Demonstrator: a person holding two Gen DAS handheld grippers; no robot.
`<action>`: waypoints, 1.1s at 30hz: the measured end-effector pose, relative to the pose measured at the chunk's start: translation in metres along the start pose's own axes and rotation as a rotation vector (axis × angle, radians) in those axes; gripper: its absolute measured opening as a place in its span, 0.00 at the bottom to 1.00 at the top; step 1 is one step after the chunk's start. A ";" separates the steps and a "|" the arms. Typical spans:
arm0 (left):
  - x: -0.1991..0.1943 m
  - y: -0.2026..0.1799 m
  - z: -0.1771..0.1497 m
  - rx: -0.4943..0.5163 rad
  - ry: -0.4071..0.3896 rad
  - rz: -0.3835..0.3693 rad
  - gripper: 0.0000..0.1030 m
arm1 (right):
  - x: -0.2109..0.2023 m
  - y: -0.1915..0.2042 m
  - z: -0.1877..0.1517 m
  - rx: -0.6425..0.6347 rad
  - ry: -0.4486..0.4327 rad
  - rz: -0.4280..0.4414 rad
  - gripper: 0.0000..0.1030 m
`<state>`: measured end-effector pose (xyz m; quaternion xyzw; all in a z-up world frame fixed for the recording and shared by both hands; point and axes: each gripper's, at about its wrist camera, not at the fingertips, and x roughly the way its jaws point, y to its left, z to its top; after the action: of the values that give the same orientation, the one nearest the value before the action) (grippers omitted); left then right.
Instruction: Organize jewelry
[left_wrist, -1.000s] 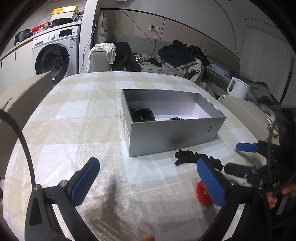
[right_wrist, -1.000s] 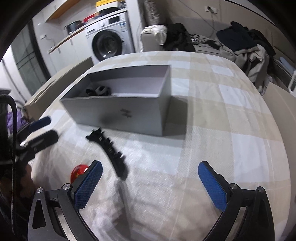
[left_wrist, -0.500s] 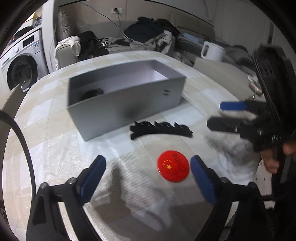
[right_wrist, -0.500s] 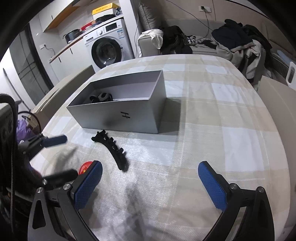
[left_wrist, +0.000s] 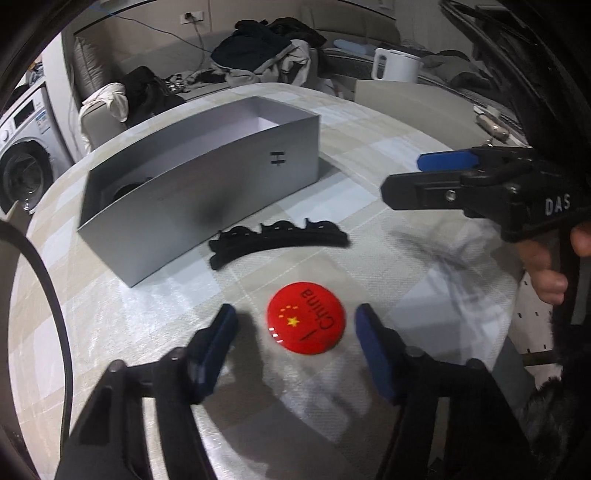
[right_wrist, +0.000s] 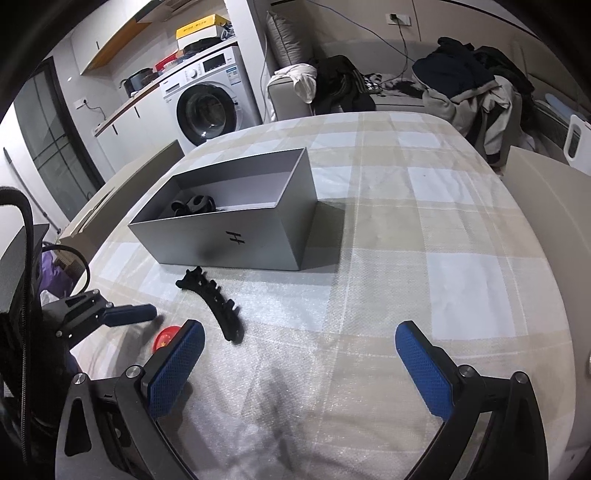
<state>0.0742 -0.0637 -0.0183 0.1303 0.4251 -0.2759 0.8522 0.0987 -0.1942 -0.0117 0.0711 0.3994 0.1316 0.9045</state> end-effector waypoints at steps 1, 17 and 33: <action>0.000 0.000 0.000 0.004 -0.003 -0.005 0.49 | -0.001 0.000 0.000 0.001 -0.003 0.000 1.00; -0.028 0.030 -0.008 -0.133 -0.155 0.044 0.36 | 0.015 0.018 0.003 -0.049 0.027 0.011 1.00; -0.031 0.063 -0.016 -0.293 -0.220 0.107 0.36 | 0.049 0.025 0.009 -0.119 0.104 -0.194 1.00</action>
<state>0.0855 0.0063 -0.0046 -0.0037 0.3575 -0.1778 0.9168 0.1326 -0.1563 -0.0341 -0.0287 0.4422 0.0705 0.8937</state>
